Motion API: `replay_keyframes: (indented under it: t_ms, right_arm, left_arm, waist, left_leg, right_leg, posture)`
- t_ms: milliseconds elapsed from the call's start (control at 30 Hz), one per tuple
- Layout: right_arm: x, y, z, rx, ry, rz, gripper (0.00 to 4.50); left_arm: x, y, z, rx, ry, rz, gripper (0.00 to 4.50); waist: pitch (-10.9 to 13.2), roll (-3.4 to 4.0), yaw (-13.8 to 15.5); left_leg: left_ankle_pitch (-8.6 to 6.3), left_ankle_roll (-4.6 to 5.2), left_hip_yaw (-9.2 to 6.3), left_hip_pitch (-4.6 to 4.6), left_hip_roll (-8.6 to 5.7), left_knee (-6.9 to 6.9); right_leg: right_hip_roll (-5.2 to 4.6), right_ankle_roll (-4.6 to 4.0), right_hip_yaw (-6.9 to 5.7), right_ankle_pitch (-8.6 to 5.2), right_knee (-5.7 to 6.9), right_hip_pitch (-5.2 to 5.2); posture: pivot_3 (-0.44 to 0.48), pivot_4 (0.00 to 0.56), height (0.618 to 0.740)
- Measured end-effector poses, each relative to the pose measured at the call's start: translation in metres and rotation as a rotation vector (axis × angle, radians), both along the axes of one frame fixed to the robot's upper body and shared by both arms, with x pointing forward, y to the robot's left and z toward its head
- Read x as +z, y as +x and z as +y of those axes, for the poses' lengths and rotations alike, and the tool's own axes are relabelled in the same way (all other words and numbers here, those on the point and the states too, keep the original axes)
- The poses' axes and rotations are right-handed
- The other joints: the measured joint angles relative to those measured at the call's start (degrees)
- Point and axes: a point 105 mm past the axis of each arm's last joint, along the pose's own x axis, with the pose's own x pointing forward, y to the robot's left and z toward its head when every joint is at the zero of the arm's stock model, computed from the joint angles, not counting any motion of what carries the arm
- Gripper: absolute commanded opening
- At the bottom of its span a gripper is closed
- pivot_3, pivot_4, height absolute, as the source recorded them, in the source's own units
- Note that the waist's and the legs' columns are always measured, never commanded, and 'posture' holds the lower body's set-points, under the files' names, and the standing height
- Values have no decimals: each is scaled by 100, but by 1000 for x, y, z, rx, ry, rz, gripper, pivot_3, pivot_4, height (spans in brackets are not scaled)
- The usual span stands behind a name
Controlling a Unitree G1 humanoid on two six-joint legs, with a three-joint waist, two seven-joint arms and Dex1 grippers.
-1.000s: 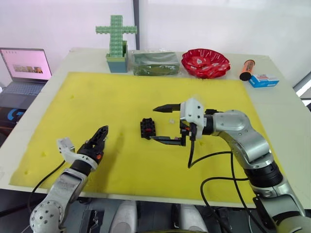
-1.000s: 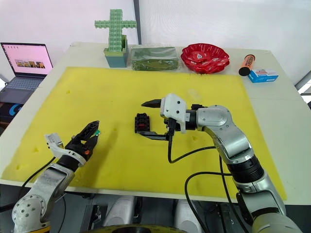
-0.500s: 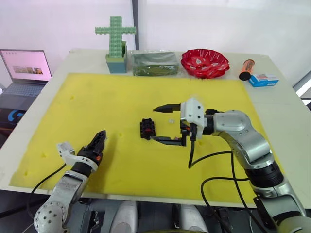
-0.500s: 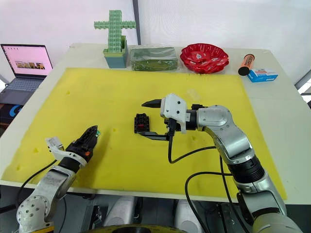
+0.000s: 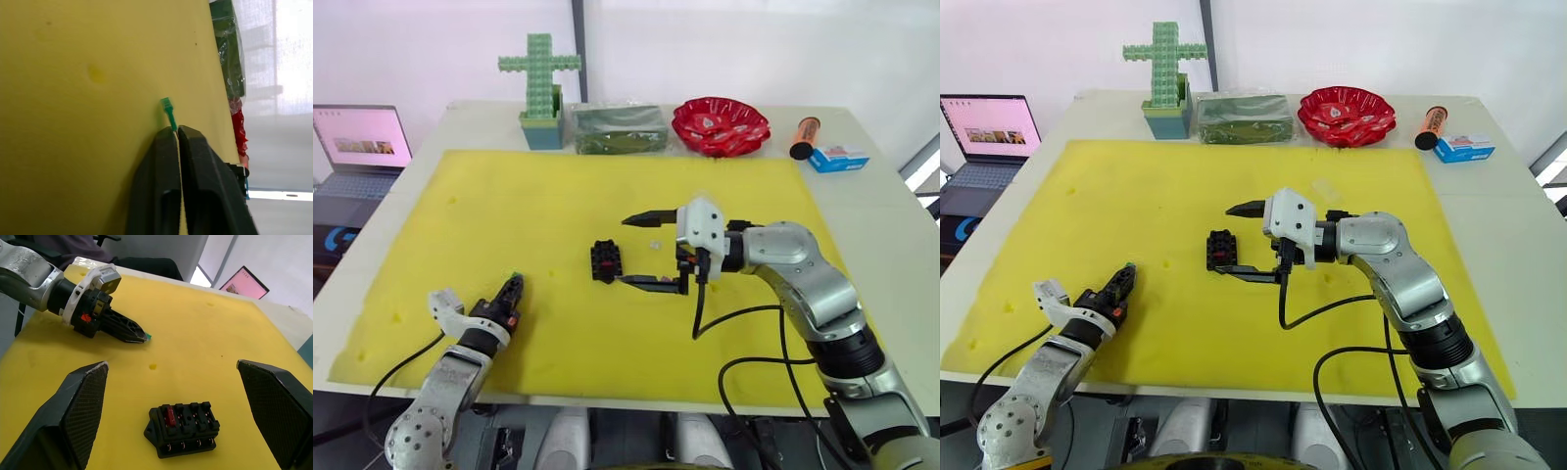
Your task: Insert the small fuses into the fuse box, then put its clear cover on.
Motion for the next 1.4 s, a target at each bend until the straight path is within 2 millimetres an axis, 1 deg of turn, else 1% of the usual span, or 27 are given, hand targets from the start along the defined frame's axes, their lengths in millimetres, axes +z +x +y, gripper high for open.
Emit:
replay_keyframes:
  t_ms: [100, 267, 400, 633, 733, 800, 833, 1000, 1200, 1400]
  right_arm:
    - [0, 0, -2, -4, -4, -4, 4500]
    - [0, 2, -4, -10, -2, -8, 4500]
    - [0, 3, -3, -8, 2, -15, 4500]
    - [0, 2, -3, -6, 5, -15, 4500]
    - [0, 3, -3, -6, 5, -15, 4500]
    - [0, 3, -3, -7, 5, -15, 4500]
    - [0, 3, -3, -7, 5, -15, 4500]
    - [0, 3, -3, -8, 4, -14, 4500]
    - [5, 4, -2, -3, 3, -30, 4500]
    - [6, 3, -1, 3, 1, -32, 4500]
  left_arm:
    - [-2, -2, 4, 23, 2, 11, 26]
    - [-2, -3, 7, 38, -3, 13, 26]
    - [2, -6, 5, -4, 32, -16, 26]
    - [4, -8, 3, -46, 8, 3, 26]
    - [0, -11, 4, -39, 17, 18, 679]
    - [0, -14, 3, -28, 0, 15, 1299]
    - [1, -15, 2, -24, -5, 9, 1699]
    - [8, -20, -2, 12, -39, -24, 3287]
    - [7, -16, 1, 89, -110, -45, 3287]
    - [5, -13, 3, 97, -136, -70, 3287]
  waist:
    - [-4, 7, -67]
    - [-8, 13, -85]
    - [-3, 5, -94]
    - [-1, 1, -86]
    - [-1, 1, -92]
    - [-1, 1, -105]
    - [-1, 1, -109]
    - [-1, 1, -119]
    - [-2, 3, -122]
    - [-5, 9, -115]
  left_leg:
    - [0, 0, 0, 1, 0, -9]
    - [1, 1, 0, 3, 1, -21]
    - [1, 1, 0, 1, 1, -28]
    - [1, 1, -4, -3, 3, -41]
    - [0, 1, -4, -5, 3, -51]
    - [-2, -2, -2, -6, 3, -53]
    - [-4, -2, -2, -7, 3, -53]
    - [-9, -5, 0, -8, 2, -53]
    - [-8, -5, 2, -4, 1, -49]
    - [-8, -6, -1, 1, 2, -47]
  right_leg:
    - [5, 0, -2, -1, 0, 0]
    - [10, 0, -1, -1, -3, -7]
    - [14, 0, -2, -1, -8, -15]
    - [10, -1, -1, 0, -40, -9]
    - [9, -3, -1, 2, -60, -5]
    - [7, -3, 1, 2, -66, -2]
    - [7, -3, 1, 2, -69, 3]
    - [7, -3, 4, 2, -79, 5]
    - [10, -3, 1, 2, -75, 3]
    - [17, -5, -5, 3, -72, 5]
  posture:
    - [0, 150, 740]
    - [0, 150, 740]
    - [0, 150, 740]
    - [0, 150, 740]
    - [0, 150, 740]
    - [0, 150, 740]
    - [0, 150, 740]
    - [0, 150, 740]
    - [0, 150, 740]
    - [0, 150, 740]
